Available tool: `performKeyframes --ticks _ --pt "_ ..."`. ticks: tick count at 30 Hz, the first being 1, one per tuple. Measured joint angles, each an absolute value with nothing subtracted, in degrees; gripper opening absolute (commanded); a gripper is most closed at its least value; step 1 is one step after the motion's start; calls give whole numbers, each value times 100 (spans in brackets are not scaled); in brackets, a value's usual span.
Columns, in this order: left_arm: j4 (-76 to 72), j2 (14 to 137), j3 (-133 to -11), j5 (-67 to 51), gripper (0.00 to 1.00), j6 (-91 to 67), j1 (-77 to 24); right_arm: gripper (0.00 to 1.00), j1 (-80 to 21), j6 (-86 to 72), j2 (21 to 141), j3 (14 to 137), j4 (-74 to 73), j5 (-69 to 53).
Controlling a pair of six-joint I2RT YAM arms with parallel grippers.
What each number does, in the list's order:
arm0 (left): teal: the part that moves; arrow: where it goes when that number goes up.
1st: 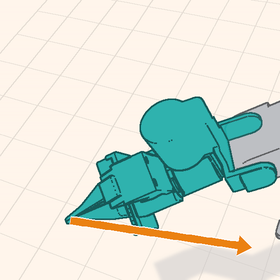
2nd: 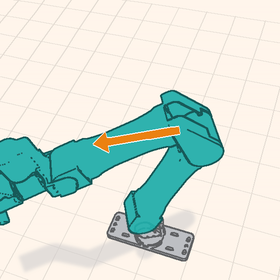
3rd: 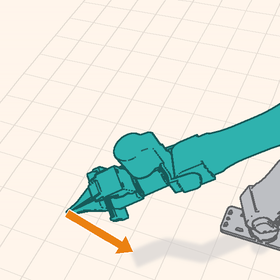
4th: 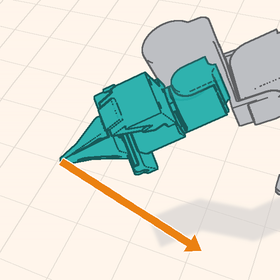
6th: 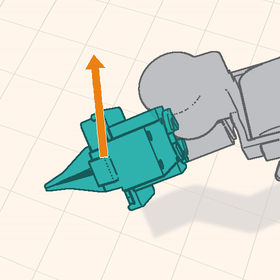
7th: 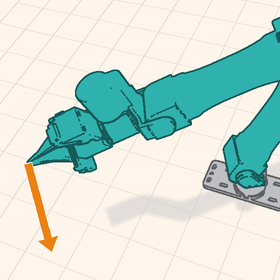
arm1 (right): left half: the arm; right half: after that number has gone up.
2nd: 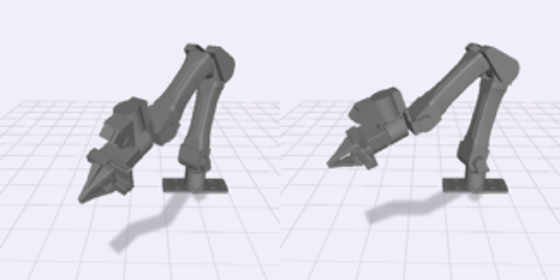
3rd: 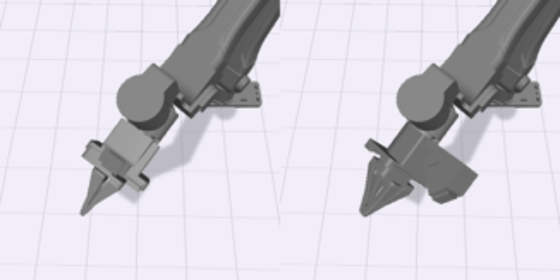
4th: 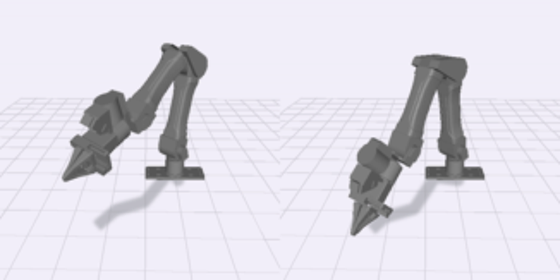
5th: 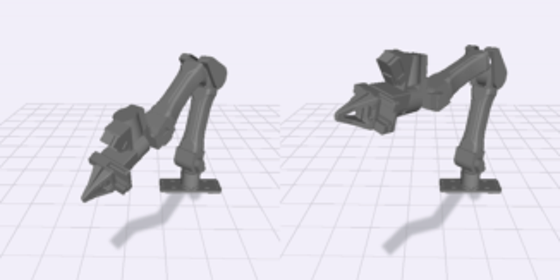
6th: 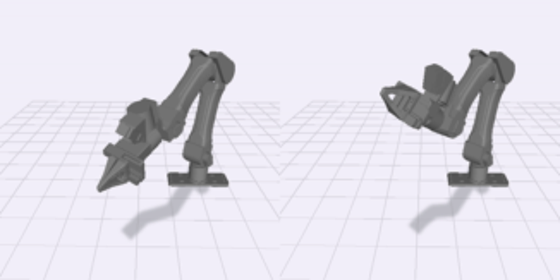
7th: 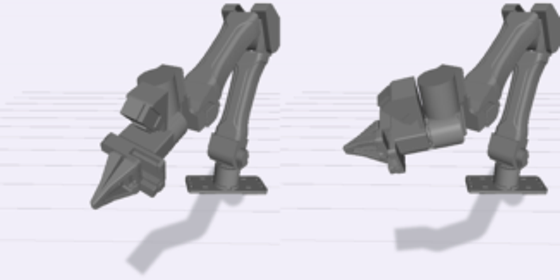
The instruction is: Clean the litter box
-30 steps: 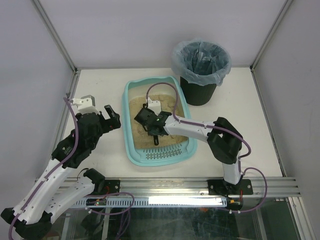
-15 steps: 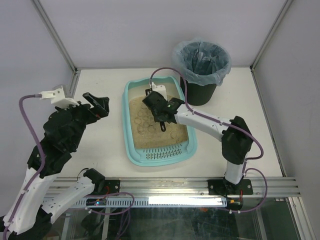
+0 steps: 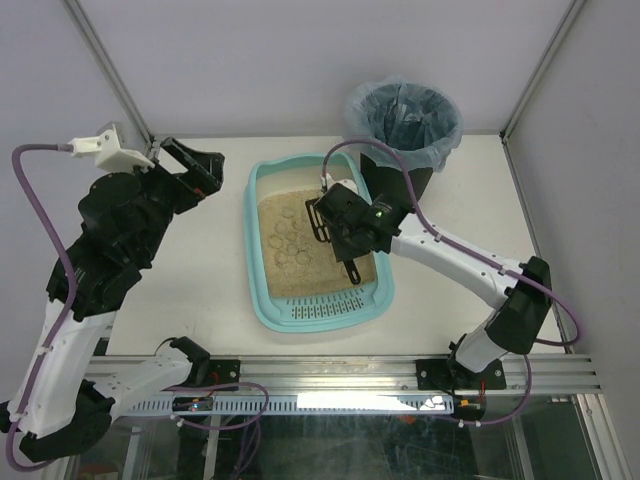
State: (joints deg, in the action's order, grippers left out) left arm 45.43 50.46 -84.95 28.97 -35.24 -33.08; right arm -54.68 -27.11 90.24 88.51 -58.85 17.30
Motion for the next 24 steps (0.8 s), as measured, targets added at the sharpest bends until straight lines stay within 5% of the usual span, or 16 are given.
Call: performKeyframes --ticks 24 --pt "3634 5177 -9262 2036 99 -4316 -3308 33 -5706 -3079 8892 7135 -5548 1332"
